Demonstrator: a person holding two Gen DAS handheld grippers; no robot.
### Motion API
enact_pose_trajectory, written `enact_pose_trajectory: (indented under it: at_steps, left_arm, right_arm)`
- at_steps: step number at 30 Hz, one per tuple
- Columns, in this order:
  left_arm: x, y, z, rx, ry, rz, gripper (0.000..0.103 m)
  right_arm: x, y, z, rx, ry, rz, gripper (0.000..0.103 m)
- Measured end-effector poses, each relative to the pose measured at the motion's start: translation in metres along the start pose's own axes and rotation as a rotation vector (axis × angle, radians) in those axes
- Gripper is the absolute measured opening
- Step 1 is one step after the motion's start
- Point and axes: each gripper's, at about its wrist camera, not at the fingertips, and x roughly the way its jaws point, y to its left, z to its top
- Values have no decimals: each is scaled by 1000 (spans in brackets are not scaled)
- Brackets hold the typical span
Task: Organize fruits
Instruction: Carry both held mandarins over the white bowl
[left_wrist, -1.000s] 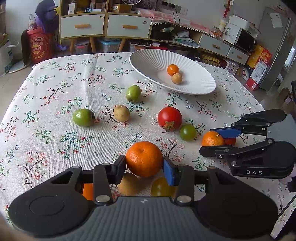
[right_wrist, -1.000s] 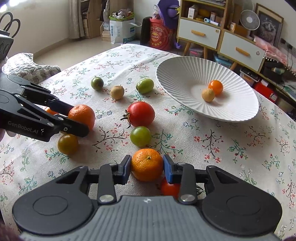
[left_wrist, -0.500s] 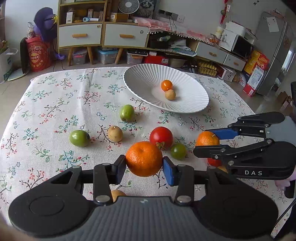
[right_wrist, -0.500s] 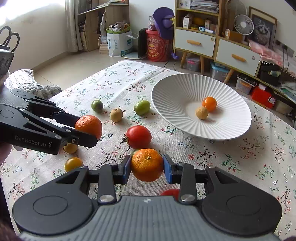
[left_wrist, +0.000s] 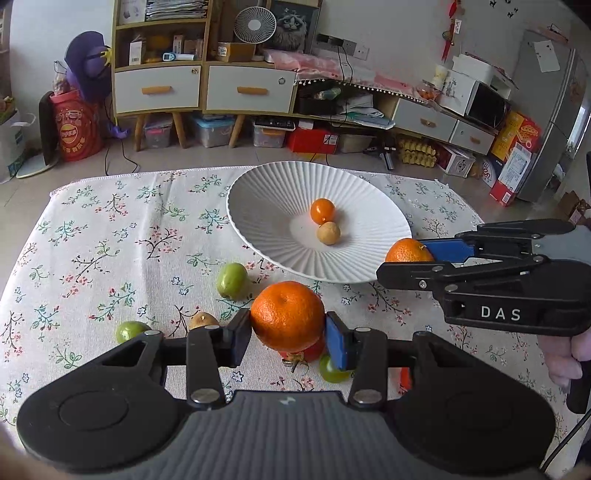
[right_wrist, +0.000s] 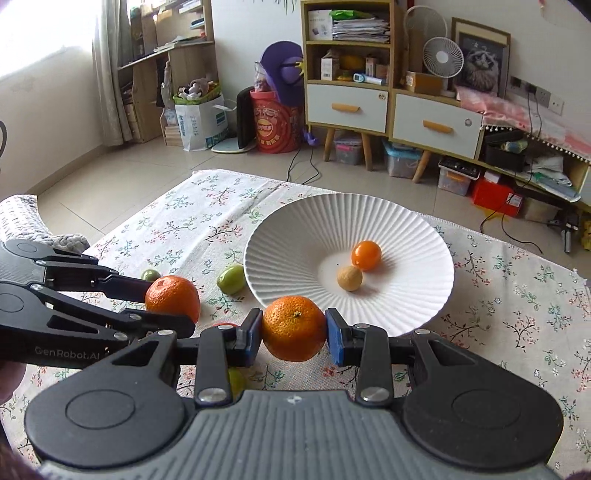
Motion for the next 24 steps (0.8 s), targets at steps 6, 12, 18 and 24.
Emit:
enact_pose_trajectory:
  at_steps: [6,12,18,24]
  left_arm:
    - [7,-5,11,-31,-3,-1,40]
    - [12,-17,19,35,-24,4,40]
    - [36,-20,21,93,-21,19,40]
    - [59,-14,38,77,-32,25,40]
  right_arm:
    - [-1,-20,9,96,-36,-22,33]
    - [-1,-40,15,183,-54,-23,33]
    - [13,-56,14,254,-33,-37,33]
    - [29,-66,16,278,-4,-41,33]
